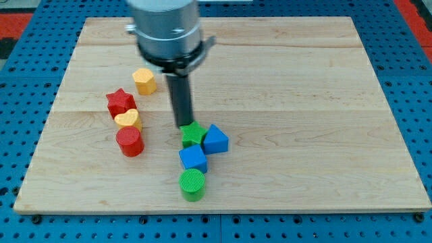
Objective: Push the blue triangle up a bit
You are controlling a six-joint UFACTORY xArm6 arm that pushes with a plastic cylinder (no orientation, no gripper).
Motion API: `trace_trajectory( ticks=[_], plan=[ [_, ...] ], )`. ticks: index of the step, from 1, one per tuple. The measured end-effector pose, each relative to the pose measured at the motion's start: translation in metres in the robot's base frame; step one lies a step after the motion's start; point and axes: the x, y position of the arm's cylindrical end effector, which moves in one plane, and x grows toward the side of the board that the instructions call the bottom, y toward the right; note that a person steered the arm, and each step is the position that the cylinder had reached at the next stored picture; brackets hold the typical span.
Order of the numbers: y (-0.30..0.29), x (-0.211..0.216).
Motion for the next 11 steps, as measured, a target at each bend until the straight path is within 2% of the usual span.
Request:
trace_trajectory(
  ticks=[3, 4, 5, 6, 7, 8, 9, 10, 11],
  plan=[
    [0.014, -0.017],
    [0.047, -0.044],
    [0.100, -0.014],
    [0.117, 0.015],
    [0.088, 0.050],
    [0.099, 0.063],
    [0.068, 0.080],
    [0.063, 0.051],
    [0.058, 0.051]
  ],
)
